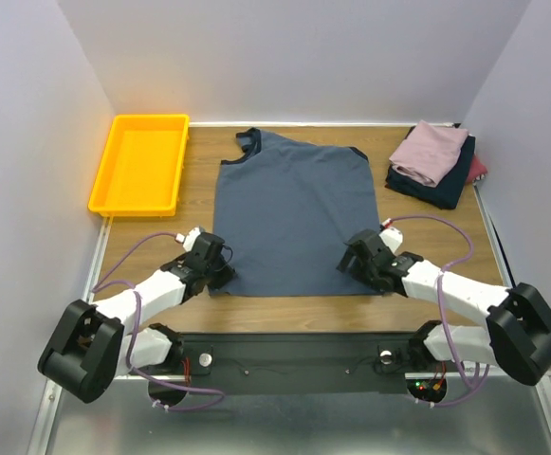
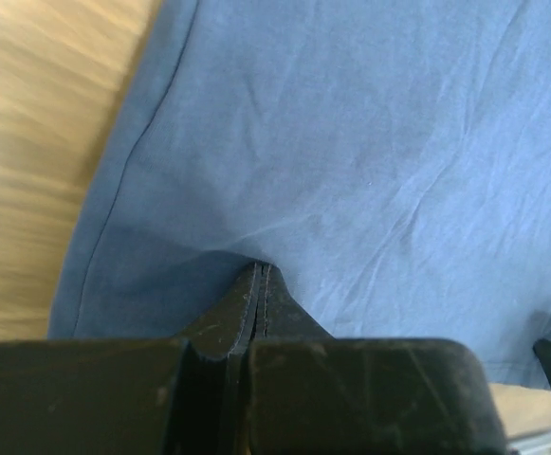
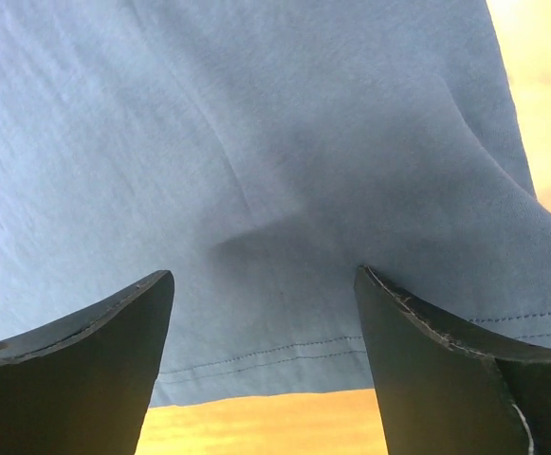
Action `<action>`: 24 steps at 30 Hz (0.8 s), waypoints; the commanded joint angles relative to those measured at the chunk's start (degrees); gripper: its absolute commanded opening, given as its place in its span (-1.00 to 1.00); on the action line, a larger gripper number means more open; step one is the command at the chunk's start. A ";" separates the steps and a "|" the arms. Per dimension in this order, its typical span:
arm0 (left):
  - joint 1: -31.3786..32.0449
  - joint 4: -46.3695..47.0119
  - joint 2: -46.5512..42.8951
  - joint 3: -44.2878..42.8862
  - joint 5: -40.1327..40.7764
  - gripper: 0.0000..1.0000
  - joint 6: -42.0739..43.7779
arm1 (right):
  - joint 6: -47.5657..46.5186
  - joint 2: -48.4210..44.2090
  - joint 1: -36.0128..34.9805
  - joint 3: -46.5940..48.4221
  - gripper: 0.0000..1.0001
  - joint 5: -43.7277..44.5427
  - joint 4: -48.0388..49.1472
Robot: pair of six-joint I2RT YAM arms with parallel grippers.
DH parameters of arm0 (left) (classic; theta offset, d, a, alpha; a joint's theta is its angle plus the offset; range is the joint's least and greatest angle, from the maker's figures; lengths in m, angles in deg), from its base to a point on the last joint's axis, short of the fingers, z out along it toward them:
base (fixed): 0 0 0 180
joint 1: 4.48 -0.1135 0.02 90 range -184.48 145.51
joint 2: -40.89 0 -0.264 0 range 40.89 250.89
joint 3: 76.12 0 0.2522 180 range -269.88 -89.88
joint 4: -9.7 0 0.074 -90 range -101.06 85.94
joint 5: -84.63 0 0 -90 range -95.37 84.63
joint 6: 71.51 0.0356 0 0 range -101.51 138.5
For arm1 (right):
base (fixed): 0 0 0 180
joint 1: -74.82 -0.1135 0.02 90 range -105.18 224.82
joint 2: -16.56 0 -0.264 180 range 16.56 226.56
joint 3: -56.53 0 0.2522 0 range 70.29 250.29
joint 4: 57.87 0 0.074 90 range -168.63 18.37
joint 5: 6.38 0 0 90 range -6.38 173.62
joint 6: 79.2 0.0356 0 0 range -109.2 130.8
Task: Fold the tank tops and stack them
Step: Flatten the tank top out
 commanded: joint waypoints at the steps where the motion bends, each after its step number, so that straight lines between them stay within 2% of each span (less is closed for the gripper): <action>1: 3.56 -3.09 0.98 0.13 -0.45 -1.00 -3.65 | 6.98 -2.93 0.51 -0.51 0.68 -2.23 -11.42; 3: 7.59 -9.38 1.95 -2.49 0.42 -1.00 -6.72 | 8.65 -3.64 0.60 0.63 0.71 -3.10 -16.69; 8: 14.28 -15.73 1.17 -2.95 -0.27 -1.00 -11.21 | 11.29 -6.62 0.60 1.78 0.73 -5.83 -25.22; 11: 17.36 -20.29 -2.25 -2.07 -1.59 -1.00 -13.76 | 11.29 -10.57 0.60 2.48 0.73 -5.31 -29.88; 14: 18.51 -27.05 -11.10 -1.89 -0.81 -1.00 -15.87 | 10.42 -15.13 0.60 6.24 0.75 -2.51 -36.46; 16: 18.51 -30.58 -14.62 -3.20 0.51 -1.00 -16.40 | 8.59 -16.55 0.60 8.26 0.76 -1.53 -37.36; 19: 18.51 -33.58 -18.60 -8.64 4.02 -1.00 -14.48 | 1.82 -17.53 0.60 11.09 0.76 -3.36 -33.16; 20: 18.42 -32.80 -18.87 -12.40 5.42 -0.94 -13.08 | -0.20 -17.35 0.60 11.97 0.75 -7.63 -30.44; 21: 18.51 -32.01 -18.70 -14.35 9.44 -0.78 -11.59 | -2.05 -16.74 0.51 12.15 0.69 -10.29 -23.89; 23: 16.85 -28.77 -17.12 -20.06 16.14 -0.52 -5.79 | -3.91 -15.86 -0.89 11.80 0.67 -14.88 -17.18; 24: 15.10 -26.66 -16.16 -21.91 17.90 -0.49 -2.46 | -3.91 -14.55 -1.85 12.50 0.67 -14.88 -12.45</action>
